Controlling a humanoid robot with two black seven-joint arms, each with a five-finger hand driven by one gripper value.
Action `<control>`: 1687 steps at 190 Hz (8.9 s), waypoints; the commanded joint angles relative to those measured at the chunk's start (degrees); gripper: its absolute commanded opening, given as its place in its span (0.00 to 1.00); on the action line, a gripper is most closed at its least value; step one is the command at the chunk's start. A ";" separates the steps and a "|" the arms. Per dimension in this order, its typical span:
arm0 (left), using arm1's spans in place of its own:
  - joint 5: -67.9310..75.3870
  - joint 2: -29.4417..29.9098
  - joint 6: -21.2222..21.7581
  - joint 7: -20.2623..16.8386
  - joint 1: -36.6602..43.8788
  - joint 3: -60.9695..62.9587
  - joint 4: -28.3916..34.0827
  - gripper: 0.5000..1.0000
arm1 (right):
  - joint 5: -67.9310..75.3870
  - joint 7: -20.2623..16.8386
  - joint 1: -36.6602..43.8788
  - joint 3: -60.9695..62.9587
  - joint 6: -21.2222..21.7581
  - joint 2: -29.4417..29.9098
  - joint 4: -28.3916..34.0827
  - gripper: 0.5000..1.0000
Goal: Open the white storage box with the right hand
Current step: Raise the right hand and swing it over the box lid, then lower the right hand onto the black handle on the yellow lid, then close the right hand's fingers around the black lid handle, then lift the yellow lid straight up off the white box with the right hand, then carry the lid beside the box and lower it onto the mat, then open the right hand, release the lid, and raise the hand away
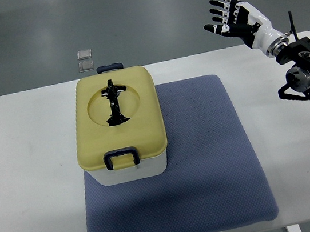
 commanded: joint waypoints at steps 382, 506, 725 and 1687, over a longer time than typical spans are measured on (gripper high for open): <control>0.00 0.00 -0.01 0.00 0.00 -0.02 0.03 1.00 | -56.23 13.47 43.75 -49.03 0.22 8.77 14.35 0.79; 0.00 0.00 -0.01 0.00 0.00 -0.02 -0.06 1.00 | -63.96 13.47 45.77 -52.90 0.22 11.06 14.26 0.60; 0.00 0.00 -0.01 0.00 0.00 -0.02 0.03 1.00 | -65.10 13.47 46.82 -56.59 -8.40 14.84 10.84 0.00; 0.00 0.00 -0.01 0.00 0.00 -0.02 -0.06 1.00 | 27.97 -1.14 6.13 -21.17 -2.51 4.99 -17.64 0.84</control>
